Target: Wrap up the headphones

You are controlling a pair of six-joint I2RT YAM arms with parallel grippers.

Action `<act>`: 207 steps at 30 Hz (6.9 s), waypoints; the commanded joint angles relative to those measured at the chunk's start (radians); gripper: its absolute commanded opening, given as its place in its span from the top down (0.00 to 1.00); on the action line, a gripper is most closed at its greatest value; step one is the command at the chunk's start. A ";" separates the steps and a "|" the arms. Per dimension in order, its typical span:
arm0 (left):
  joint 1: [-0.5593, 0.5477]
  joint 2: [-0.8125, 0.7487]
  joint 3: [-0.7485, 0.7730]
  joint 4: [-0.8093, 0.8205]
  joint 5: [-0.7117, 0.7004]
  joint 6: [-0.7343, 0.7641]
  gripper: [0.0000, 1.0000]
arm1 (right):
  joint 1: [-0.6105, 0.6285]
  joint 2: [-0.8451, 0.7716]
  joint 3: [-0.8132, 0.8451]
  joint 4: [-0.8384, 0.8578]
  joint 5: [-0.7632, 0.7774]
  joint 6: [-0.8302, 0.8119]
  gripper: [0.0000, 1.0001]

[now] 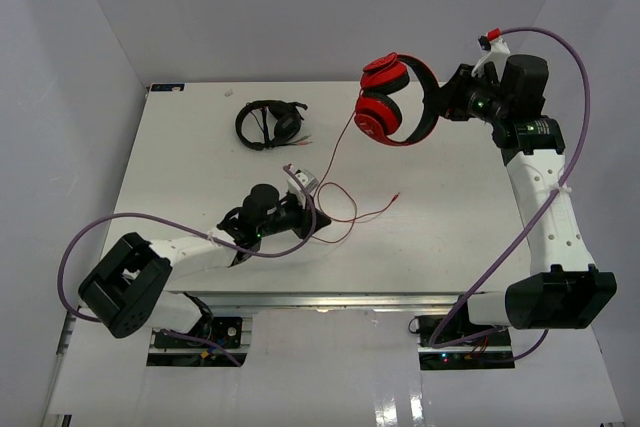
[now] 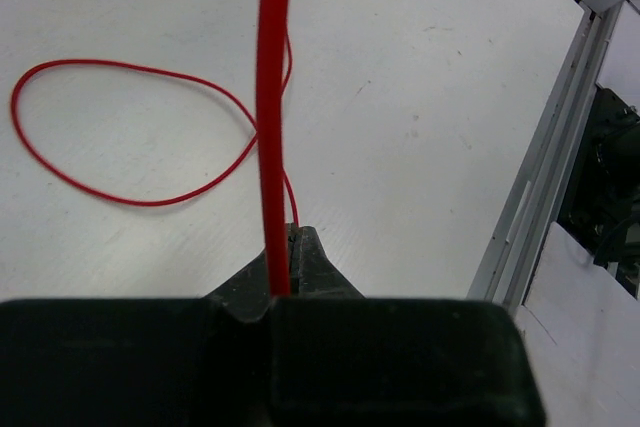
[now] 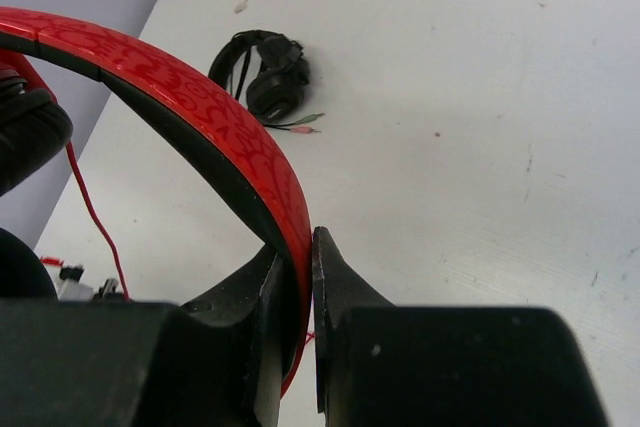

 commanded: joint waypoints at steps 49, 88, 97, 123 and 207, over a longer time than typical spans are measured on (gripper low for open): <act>-0.414 0.100 0.805 -1.044 -0.648 0.424 1.00 | 0.362 -0.097 -0.524 0.501 0.777 -0.756 0.92; -0.301 0.051 0.717 -0.784 -0.900 0.623 0.93 | 0.396 -0.224 -0.553 0.166 0.216 -0.836 0.92; -0.301 0.007 0.676 -0.783 -0.908 0.638 0.91 | 0.396 -0.219 -0.548 0.163 0.198 -0.815 0.92; -0.167 -0.100 0.523 -0.691 -0.672 0.542 0.75 | 0.396 -0.259 -0.551 0.078 -0.028 -0.832 0.92; -0.071 0.199 0.046 0.549 -0.117 0.746 0.02 | 0.199 -0.249 -0.217 0.137 -0.481 -0.267 0.92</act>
